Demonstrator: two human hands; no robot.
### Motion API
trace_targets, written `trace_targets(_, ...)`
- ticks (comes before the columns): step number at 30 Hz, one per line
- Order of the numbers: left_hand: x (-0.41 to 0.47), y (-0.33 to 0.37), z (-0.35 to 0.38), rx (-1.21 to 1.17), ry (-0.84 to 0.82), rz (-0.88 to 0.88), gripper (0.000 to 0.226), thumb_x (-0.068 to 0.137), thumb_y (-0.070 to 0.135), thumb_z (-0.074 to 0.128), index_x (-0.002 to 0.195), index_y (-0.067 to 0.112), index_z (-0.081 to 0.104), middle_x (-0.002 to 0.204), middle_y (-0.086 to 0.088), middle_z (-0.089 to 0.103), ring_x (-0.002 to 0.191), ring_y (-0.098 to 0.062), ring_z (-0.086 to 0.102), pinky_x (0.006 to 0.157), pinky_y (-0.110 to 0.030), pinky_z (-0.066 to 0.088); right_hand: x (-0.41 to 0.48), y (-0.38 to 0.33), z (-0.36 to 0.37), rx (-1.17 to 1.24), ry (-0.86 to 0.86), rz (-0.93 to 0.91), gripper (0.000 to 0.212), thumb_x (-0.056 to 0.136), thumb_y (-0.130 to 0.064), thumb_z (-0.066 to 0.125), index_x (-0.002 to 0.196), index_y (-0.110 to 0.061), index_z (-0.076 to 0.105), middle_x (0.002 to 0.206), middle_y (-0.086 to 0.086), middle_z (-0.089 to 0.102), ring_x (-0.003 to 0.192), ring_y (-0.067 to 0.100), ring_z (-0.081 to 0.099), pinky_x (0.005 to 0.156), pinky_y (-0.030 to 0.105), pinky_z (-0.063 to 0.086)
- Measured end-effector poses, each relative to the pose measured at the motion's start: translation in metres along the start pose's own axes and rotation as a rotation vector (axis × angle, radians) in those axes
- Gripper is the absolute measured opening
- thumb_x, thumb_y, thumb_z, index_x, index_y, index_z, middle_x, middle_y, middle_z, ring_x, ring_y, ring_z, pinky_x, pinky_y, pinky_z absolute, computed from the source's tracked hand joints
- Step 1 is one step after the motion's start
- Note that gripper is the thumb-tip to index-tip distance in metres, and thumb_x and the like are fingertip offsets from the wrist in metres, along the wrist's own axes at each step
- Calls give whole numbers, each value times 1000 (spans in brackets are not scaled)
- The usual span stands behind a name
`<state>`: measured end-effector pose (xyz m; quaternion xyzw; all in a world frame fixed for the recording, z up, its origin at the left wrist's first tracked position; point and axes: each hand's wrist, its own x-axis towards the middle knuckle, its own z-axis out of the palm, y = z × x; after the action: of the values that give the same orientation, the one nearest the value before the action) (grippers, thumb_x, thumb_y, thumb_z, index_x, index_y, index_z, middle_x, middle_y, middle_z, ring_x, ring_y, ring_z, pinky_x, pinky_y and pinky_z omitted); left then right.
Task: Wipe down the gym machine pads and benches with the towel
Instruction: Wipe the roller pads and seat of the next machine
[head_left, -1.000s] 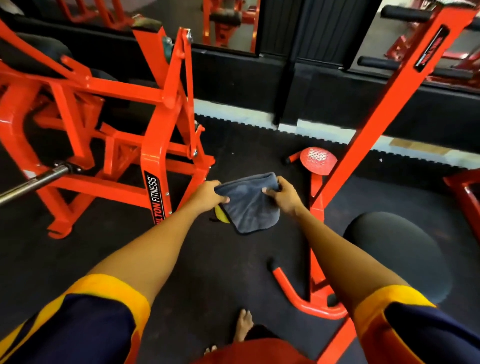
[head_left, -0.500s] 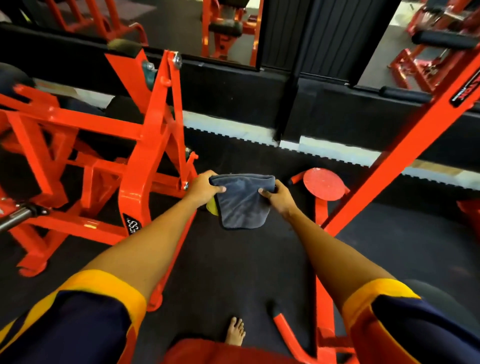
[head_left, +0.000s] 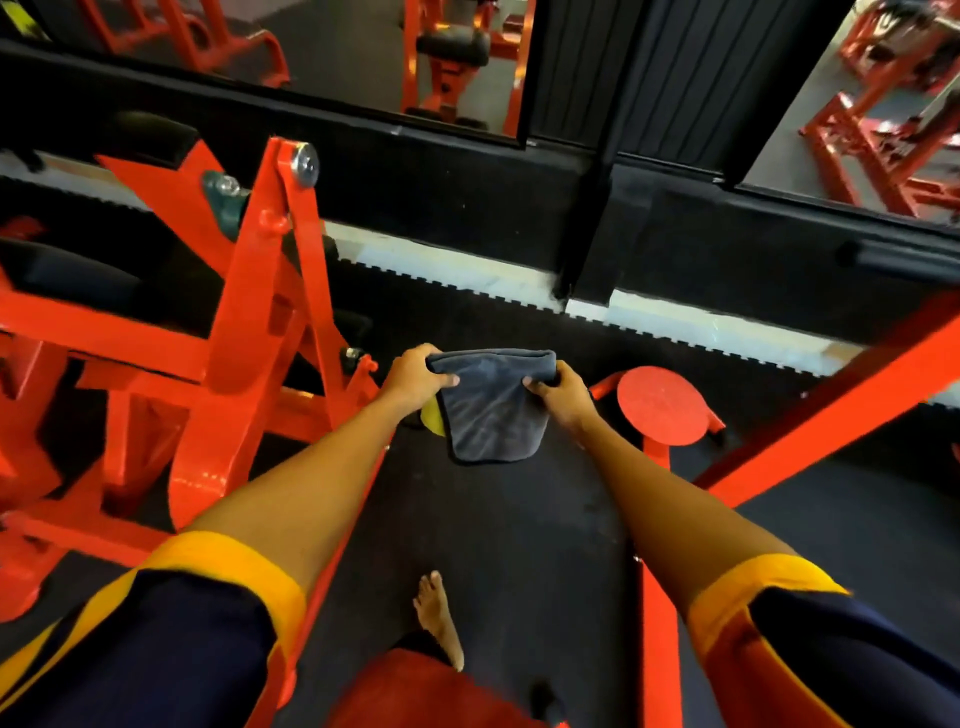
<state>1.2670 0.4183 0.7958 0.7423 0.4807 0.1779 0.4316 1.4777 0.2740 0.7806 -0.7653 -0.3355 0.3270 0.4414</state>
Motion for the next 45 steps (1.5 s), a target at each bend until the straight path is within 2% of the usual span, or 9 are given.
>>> trace_targets(4, 71, 3, -7, -9, 11, -50, 34, 80, 18, 86, 108, 10, 68, 99, -5, 66, 94, -23, 61, 79, -34, 49, 76, -19, 9, -54, -31, 3, 36, 95, -24, 72, 128, -17, 59, 122, 4, 68, 113, 22, 65, 99, 41, 55)
trace_targets(13, 180, 4, -26, -62, 79, -155, 35, 80, 17, 85, 108, 7, 66, 105, -12, 68, 97, -25, 62, 77, -32, 44, 211, -59, 29, -128, -118, 20, 42, 98, -23, 70, 136, -17, 56, 132, 10, 64, 121, 27, 60, 102, 44, 51)
trace_targets(17, 234, 0, -31, -88, 110, -222, 36, 82, 18, 84, 111, 7, 66, 104, -9, 65, 97, -24, 59, 78, -33, 43, 288, -64, 49, -165, -204, 17, 48, 97, -27, 72, 141, -17, 54, 136, 10, 63, 124, 30, 60, 105, 47, 51)
trace_targets(20, 280, -4, -36, -106, 166, -283, 38, 82, 20, 85, 112, 7, 65, 110, -12, 67, 103, -29, 63, 83, -37, 50, 350, -73, 65, -194, -281, 2, 55, 97, -29, 71, 146, -16, 50, 142, 11, 59, 128, 32, 58, 105, 47, 51)
trace_targets(22, 310, -4, -40, -117, 208, -314, 36, 82, 19, 85, 109, 8, 65, 109, -13, 68, 105, -31, 64, 80, -35, 48, 392, -81, 74, -202, -323, -15, 57, 97, -28, 71, 148, -16, 49, 144, 12, 58, 131, 33, 56, 107, 49, 50)
trace_targets(30, 405, -6, -61, -118, 347, -404, 36, 83, 23, 84, 112, 8, 67, 115, -15, 68, 108, -31, 63, 80, -33, 45, 511, -126, 110, -207, -408, -58, 53, 98, -27, 70, 145, -16, 50, 143, 12, 58, 130, 33, 56, 104, 46, 50)
trace_targets(35, 470, -24, -75, -98, 370, -457, 39, 82, 26, 85, 113, 10, 67, 113, -12, 68, 105, -29, 64, 77, -31, 43, 586, -145, 144, -226, -482, -53, 50, 98, -28, 70, 142, -14, 50, 141, 13, 58, 127, 35, 58, 104, 48, 51)
trace_targets(41, 550, -55, -90, -85, 242, -495, 32, 77, 29, 87, 92, 16, 62, 97, -10, 69, 91, -26, 65, 75, -37, 49, 662, -161, 191, -262, -532, -49, 50, 100, -23, 68, 145, -12, 49, 144, 15, 56, 131, 37, 54, 105, 47, 48)
trace_targets(45, 593, -70, -105, -104, 142, -535, 34, 80, 23, 83, 102, 17, 58, 98, -5, 62, 87, -20, 58, 67, -33, 44, 703, -168, 226, -320, -585, -71, 43, 98, -24, 69, 136, -11, 54, 136, 16, 61, 127, 38, 58, 105, 53, 50)
